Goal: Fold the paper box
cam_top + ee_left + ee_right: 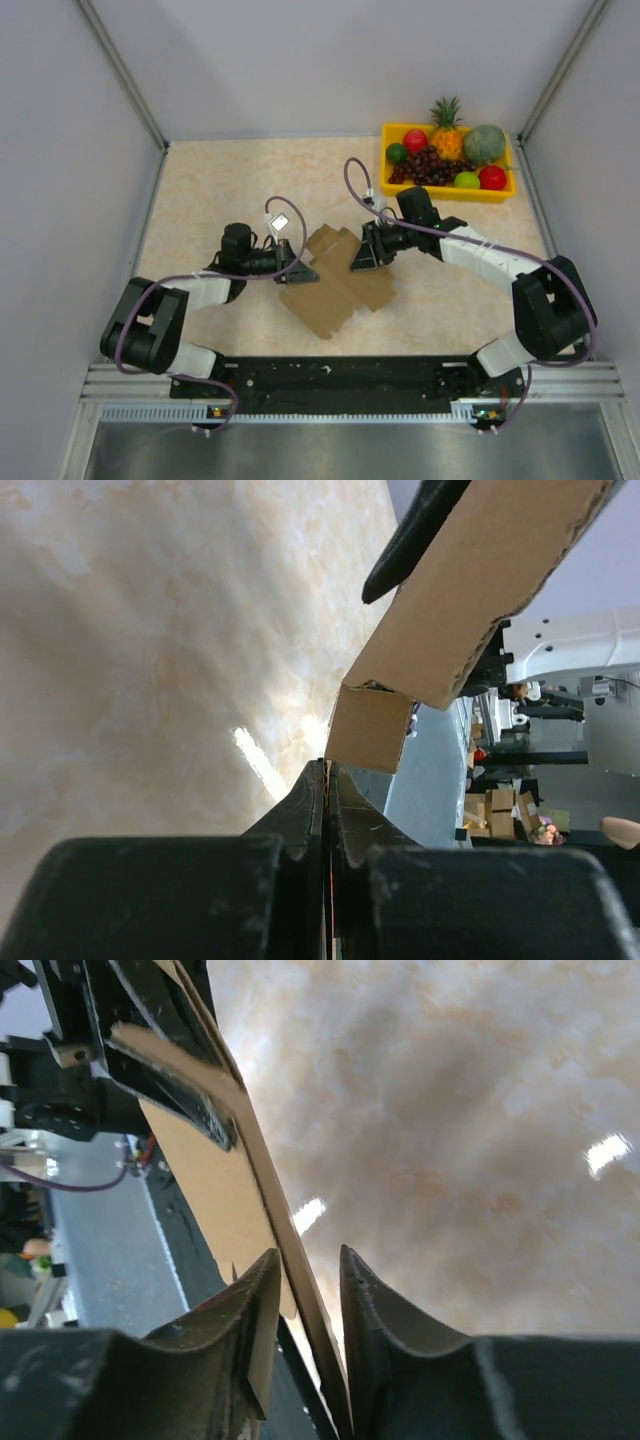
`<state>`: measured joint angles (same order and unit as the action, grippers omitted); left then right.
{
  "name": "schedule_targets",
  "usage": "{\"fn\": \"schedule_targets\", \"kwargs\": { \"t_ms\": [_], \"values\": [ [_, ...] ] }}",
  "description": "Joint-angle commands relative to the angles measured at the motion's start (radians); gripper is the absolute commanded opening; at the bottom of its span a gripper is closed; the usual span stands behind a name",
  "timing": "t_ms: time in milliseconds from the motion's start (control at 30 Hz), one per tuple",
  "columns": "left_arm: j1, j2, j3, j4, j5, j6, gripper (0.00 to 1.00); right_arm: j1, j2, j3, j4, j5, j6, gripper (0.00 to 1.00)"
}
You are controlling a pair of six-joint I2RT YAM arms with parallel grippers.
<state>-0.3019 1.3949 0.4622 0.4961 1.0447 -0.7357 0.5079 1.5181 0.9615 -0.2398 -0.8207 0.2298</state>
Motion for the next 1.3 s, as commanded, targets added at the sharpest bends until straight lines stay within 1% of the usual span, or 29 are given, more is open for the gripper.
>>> {"fn": "schedule_targets", "kwargs": {
  "t_ms": [0, 133, 167, 233, 267, 300, 333, 367, 400, 433, 500, 533, 567, 633, 667, 700, 733, 800, 900, 933, 1000, 1067, 1100, 1133, 1167, 1233, 1267],
  "values": [
    [0.001, 0.076, 0.004, 0.163, -0.011, -0.037, 0.0, 0.012, -0.081, -0.03, -0.012, 0.11, -0.046, 0.33],
    [0.001, 0.093, 0.003, 0.168, -0.014, -0.034, 0.0, 0.011, -0.082, -0.026, -0.009, 0.081, -0.053, 0.31],
    [0.001, 0.095, 0.004, 0.161, -0.017, -0.028, 0.0, 0.012, -0.084, -0.026, -0.009, 0.092, -0.058, 0.29],
    [0.001, 0.098, 0.007, 0.144, -0.034, -0.024, 0.0, 0.012, -0.084, -0.03, -0.01, 0.136, -0.061, 0.2],
    [0.001, 0.101, 0.009, 0.137, -0.038, -0.022, 0.0, 0.011, -0.085, -0.029, -0.01, 0.15, -0.061, 0.11],
    [0.0, 0.108, 0.012, 0.127, -0.047, -0.019, 0.0, 0.014, -0.09, -0.03, -0.01, 0.17, -0.061, 0.06],
    [0.001, 0.115, 0.015, 0.101, -0.073, -0.016, 0.0, 0.023, -0.096, -0.03, -0.018, 0.263, -0.058, 0.02],
    [0.001, 0.118, 0.023, 0.084, -0.09, -0.011, 0.0, 0.05, -0.099, -0.027, -0.038, 0.322, -0.067, 0.0],
    [0.0, 0.128, 0.023, 0.082, -0.106, -0.014, 0.0, 0.07, -0.105, -0.026, -0.049, 0.38, -0.072, 0.0],
    [-0.002, 0.134, 0.021, 0.09, -0.127, -0.019, 0.0, 0.084, -0.111, -0.023, -0.053, 0.485, -0.063, 0.0],
    [-0.002, 0.163, 0.03, 0.088, -0.189, -0.028, 0.05, 0.107, -0.105, -0.023, -0.062, 0.564, -0.037, 0.0],
    [-0.003, 0.176, 0.033, 0.094, -0.202, -0.033, 0.07, 0.115, -0.099, -0.023, -0.067, 0.637, -0.03, 0.0],
    [-0.003, 0.188, 0.042, 0.098, -0.225, -0.048, 0.14, 0.119, -0.098, -0.024, -0.067, 0.664, -0.033, 0.0],
    [-0.003, 0.214, 0.046, 0.127, -0.239, -0.062, 0.23, 0.129, -0.085, -0.036, -0.062, 0.702, -0.055, 0.0],
    [-0.003, 0.22, 0.05, 0.119, -0.268, -0.054, 0.27, 0.129, -0.078, -0.04, -0.061, 0.703, -0.064, 0.0],
    [-0.002, 0.236, 0.058, 0.102, -0.281, -0.042, 0.36, 0.132, -0.069, -0.04, -0.061, 0.704, -0.07, 0.0],
    [-0.003, 0.24, 0.076, 0.087, -0.291, -0.007, 0.39, 0.133, -0.061, -0.035, -0.058, 0.694, -0.084, 0.0],
    [-0.003, 0.25, 0.084, 0.071, -0.302, 0.009, 0.42, 0.147, -0.041, -0.026, -0.064, 0.687, -0.087, 0.0],
    [-0.003, 0.219, 0.069, 0.072, -0.319, 0.03, 0.44, 0.182, -0.021, 0.003, -0.095, 0.747, -0.089, 0.0],
    [-0.005, 0.199, 0.053, 0.059, -0.336, 0.062, 0.45, 0.202, -0.016, 0.008, -0.11, 0.788, -0.089, 0.0],
    [-0.006, 0.129, 0.036, 0.013, -0.392, 0.093, 0.46, 0.211, 0.007, 0.016, -0.121, 0.816, -0.077, 0.0],
    [-0.006, 0.066, 0.029, -0.031, -0.42, 0.122, 0.47, 0.227, 0.023, 0.016, -0.133, 0.88, -0.064, 0.0],
    [-0.008, 0.043, 0.026, -0.05, -0.436, 0.13, 0.51, 0.236, 0.039, 0.022, -0.141, 0.911, -0.06, 0.0],
    [-0.008, 0.017, 0.018, -0.097, -0.486, 0.134, 0.52, 0.248, 0.045, 0.023, -0.145, 0.946, -0.053, 0.0],
    [-0.008, -0.043, 0.013, -0.126, -0.524, 0.133, 0.52, 0.253, 0.051, 0.026, -0.154, 0.953, -0.049, 0.0],
    [-0.008, -0.104, 0.001, -0.206, -0.625, 0.13, 0.52, 0.259, 0.054, 0.037, -0.162, 0.966, -0.04, 0.0],
    [-0.008, -0.156, -0.002, -0.214, -0.635, 0.127, 0.51, 0.261, 0.053, 0.037, -0.164, 0.966, -0.038, 0.0]
  ]
}}
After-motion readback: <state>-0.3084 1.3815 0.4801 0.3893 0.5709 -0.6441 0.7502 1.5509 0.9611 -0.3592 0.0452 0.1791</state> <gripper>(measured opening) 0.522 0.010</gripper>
